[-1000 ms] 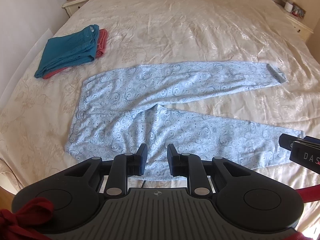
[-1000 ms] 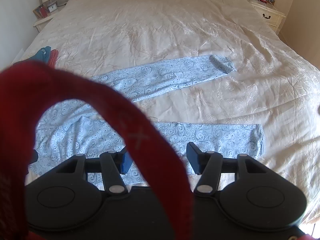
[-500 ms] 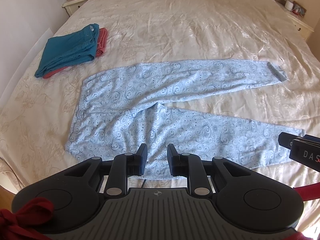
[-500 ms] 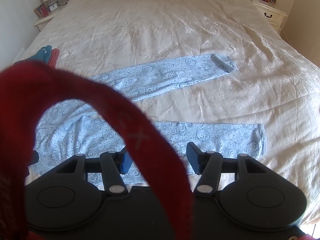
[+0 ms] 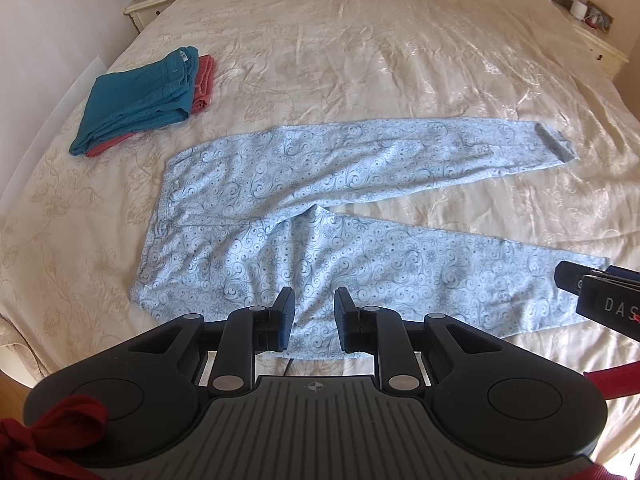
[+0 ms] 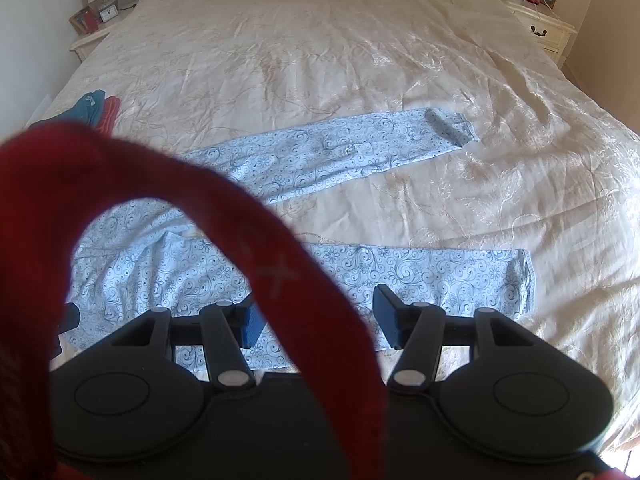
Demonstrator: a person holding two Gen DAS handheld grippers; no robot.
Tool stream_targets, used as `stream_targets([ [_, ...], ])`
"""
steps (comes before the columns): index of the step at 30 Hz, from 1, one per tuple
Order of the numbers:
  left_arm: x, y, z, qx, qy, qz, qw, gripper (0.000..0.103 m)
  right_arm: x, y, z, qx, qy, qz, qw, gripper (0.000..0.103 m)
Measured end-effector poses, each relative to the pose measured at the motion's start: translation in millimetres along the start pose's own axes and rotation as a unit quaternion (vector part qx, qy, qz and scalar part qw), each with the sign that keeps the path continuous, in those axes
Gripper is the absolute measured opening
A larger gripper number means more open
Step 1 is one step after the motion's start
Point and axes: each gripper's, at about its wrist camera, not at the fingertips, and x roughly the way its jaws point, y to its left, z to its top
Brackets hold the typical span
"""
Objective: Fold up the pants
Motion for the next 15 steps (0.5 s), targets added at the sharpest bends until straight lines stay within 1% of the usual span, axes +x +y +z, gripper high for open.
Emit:
stream_targets([
  [10, 1.9, 1.4, 0.0, 0.000, 0.004, 0.002, 1.0000, 0.021, 1.1, 1.2, -0.2, -0.002, 0.000, 0.006, 1.000, 0.062],
  [13, 1.2, 3.2, 0.7, -0.003, 0.004, 0.003, 1.0000, 0.021, 1.1, 1.1, 0.8, 0.001, 0.002, 0.003, 1.000, 0.062],
  [15, 1.0, 4.0, 1.6, -0.003, 0.005, 0.004, 1.0000, 0.021, 1.3, 1.6, 2.0, 0.000, 0.003, -0.007, 1.000, 0.061],
])
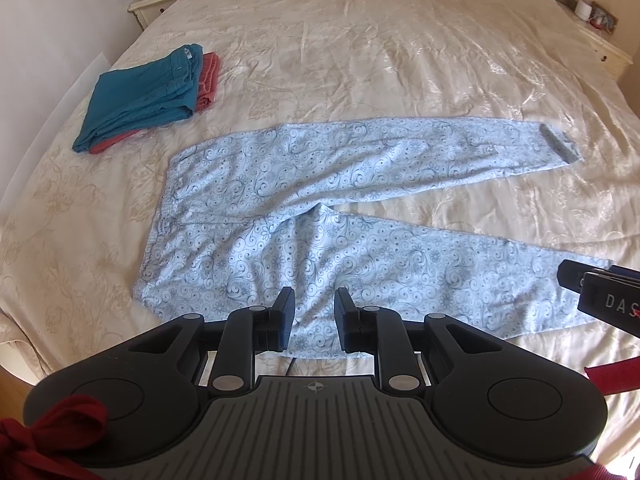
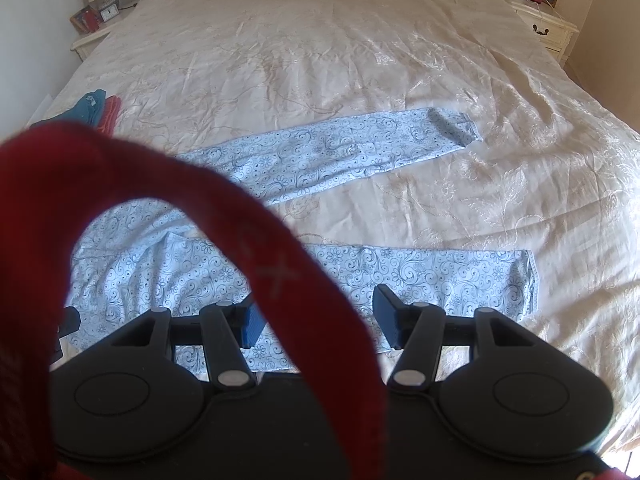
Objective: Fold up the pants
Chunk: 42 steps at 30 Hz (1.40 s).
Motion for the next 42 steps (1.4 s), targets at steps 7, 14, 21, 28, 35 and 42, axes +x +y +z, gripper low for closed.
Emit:
stream_targets([
  [7, 0, 1, 0, 0.000, 0.001, 0.002, 1.0000, 0.021, -1, 0, 1, -0.010, -0.009, -0.015, 1.000, 0.061],
  [14, 0, 4, 3, -0.004, 0.000, 0.004, 1.0000, 0.021, 0, 4, -2, -0.010, -0.016, -0.004, 1.000, 0.061],
  [21, 8, 6, 19, 0.003, -0.003, 0.010, 0.9999, 0.021, 17, -2, 8, 0.009, 0.001, 0.044, 0.999, 0.061],
  [28, 33, 11, 54, -0.002, -0.002, 0.018, 0.9998, 0.021, 43, -12, 40, 0.013, -0.025, 0.048, 0.998, 0.043],
  [35, 69, 11, 107, -0.010, -0.014, 0.029, 0.9994, 0.021, 93, -23, 94, 0.014, -0.050, 0.015, 0.999, 0.041],
  [42, 118, 10, 153, -0.013, -0.021, 0.041, 0.9989, 0.021, 176, -43, 148, 0.053, -0.065, -0.006, 0.996, 0.047],
])
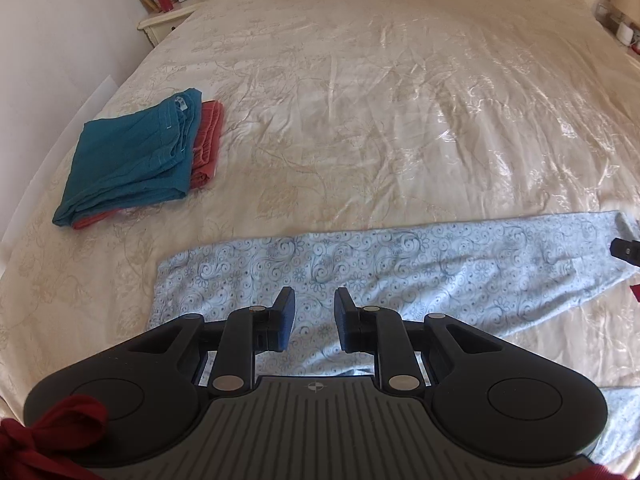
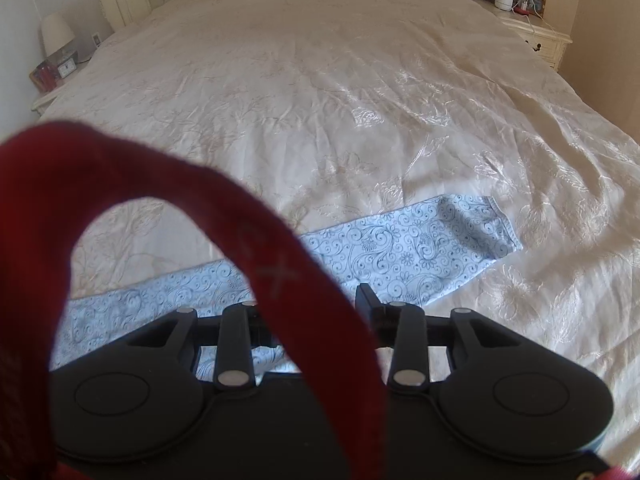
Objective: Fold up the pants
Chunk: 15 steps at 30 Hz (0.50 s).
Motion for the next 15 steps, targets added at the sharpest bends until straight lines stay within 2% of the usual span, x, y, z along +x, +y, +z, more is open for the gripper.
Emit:
stream_targets([
  [9, 61, -4, 20, 0.004, 0.019, 0.004, 0.9998, 0.021, 96, -3, 24, 0.033, 0.006, -0.003, 0.999, 0.049],
  [15, 86, -7, 25, 0.001, 0.030, 0.006, 0.9995, 0.021, 141, -5, 32, 0.074, 0.032, -0.035, 0.996, 0.049],
])
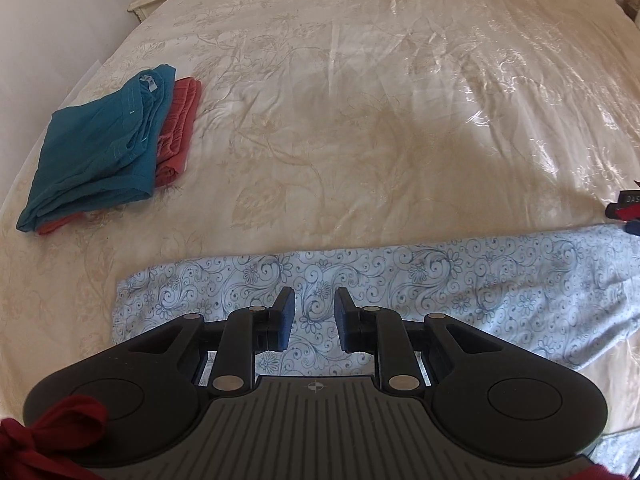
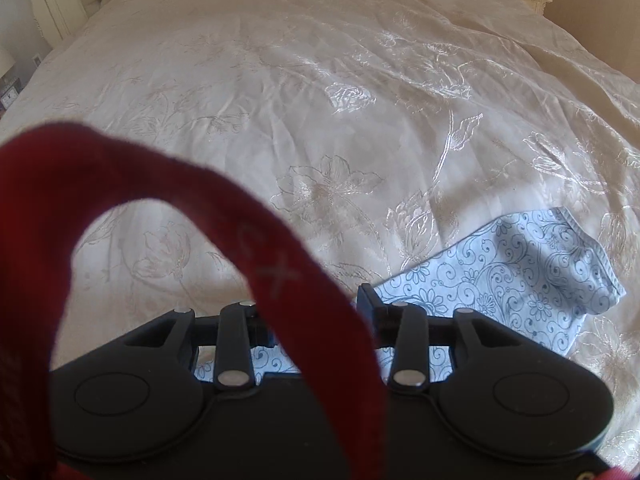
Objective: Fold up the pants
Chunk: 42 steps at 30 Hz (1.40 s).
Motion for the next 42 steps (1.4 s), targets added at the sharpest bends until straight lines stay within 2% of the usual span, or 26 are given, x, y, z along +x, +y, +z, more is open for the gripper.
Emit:
stream_targets([
  [3, 8, 0, 0, -0.004, 0.006, -0.003, 1.0000, 0.021, 17, -3, 3, 0.035, 0.047, -0.018, 0.998, 0.050],
  [5, 12, 0, 0, -0.006, 0.012, -0.007, 0.9999, 0.021, 16, -12, 1, 0.058, 0.058, -0.007, 0.997, 0.049],
  [6, 13, 0, 0, -0.008, 0.013, -0.010, 0.9998, 0.021, 14, -14, 0, 0.058, 0.062, -0.003, 0.996, 0.040],
  [7, 14, 0, 1, -0.011, 0.014, -0.014, 0.9997, 0.021, 13, -13, -2, 0.056, 0.070, 0.001, 0.996, 0.010],
  [8, 16, 0, 2, -0.014, 0.015, -0.019, 0.9996, 0.021, 10, -17, -6, 0.059, 0.074, 0.010, 0.995, 0.006],
  [16, 27, -3, 15, -0.034, 0.017, -0.049, 0.9981, 0.021, -41, -43, -46, 0.052, 0.066, 0.026, 0.996, 0.006],
  [21, 40, 1, 27, -0.074, 0.028, -0.102, 0.9916, 0.021, -53, -52, -57, 0.060, 0.066, 0.039, 0.995, 0.006],
  [25, 52, 2, 38, -0.109, 0.038, -0.126, 0.9853, 0.021, -52, -53, -60, 0.067, 0.067, 0.045, 0.995, 0.006],
  [33, 76, 3, 52, -0.154, 0.086, -0.141, 0.9741, 0.021, -46, -56, -59, 0.073, 0.069, 0.054, 0.993, 0.006],
  [42, 83, 9, 50, -0.186, 0.124, -0.132, 0.9658, 0.021, -43, -60, -60, 0.072, 0.071, 0.065, 0.993, 0.006],
])
